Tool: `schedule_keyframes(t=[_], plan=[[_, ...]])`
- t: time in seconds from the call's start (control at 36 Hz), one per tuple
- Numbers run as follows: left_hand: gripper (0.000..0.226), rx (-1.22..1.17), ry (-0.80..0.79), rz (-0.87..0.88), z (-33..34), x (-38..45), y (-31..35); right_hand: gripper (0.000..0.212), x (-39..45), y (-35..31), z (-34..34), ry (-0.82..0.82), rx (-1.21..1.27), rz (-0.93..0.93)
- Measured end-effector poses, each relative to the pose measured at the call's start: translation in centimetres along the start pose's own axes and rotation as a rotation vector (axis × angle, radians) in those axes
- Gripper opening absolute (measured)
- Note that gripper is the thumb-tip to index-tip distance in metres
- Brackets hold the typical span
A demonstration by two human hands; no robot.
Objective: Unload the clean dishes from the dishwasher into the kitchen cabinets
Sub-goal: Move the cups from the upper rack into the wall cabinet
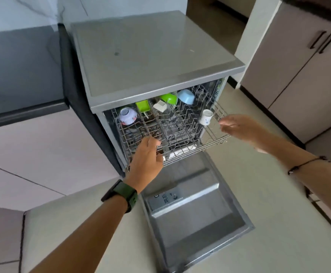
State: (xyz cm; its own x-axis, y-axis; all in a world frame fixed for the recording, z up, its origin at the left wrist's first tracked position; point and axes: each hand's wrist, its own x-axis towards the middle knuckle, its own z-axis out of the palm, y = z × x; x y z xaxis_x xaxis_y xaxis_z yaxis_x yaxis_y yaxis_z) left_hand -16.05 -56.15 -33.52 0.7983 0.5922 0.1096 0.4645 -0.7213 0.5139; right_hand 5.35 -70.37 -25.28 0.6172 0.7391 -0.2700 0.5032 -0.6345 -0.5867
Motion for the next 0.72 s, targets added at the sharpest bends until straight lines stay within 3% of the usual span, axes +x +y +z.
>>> schedule_keyframes(t=[0.22, 0.33, 0.53, 0.67, 0.72], plan=[[0.033, -0.005, 0.023, -0.194, 5.0, 5.2, -1.5, 0.054, 12.2, 6.5, 1.5, -0.114, -0.219, -0.064], [0.033, 0.022, 0.029, -0.272, 8.1, 9.0, -3.8, 0.065, 19.3, 10.0, 3.3, -0.166, -0.437, -0.202], [0.038, 0.145, -0.051, -0.242, 12.3, 17.3, -12.9, 0.087, 30.3, 14.0, 6.8, -0.21, -0.867, -0.408], [0.054, 0.201, -0.052, -0.352, 13.6, 22.3, -19.2, 0.105, 35.0, 15.6, 9.4, -0.272, -1.103, -0.429], [0.056, 0.247, -0.037, -0.386, 13.9, 23.8, -21.1, 0.102, 35.9, 16.1, 10.0, -0.277, -1.16, -0.414]])
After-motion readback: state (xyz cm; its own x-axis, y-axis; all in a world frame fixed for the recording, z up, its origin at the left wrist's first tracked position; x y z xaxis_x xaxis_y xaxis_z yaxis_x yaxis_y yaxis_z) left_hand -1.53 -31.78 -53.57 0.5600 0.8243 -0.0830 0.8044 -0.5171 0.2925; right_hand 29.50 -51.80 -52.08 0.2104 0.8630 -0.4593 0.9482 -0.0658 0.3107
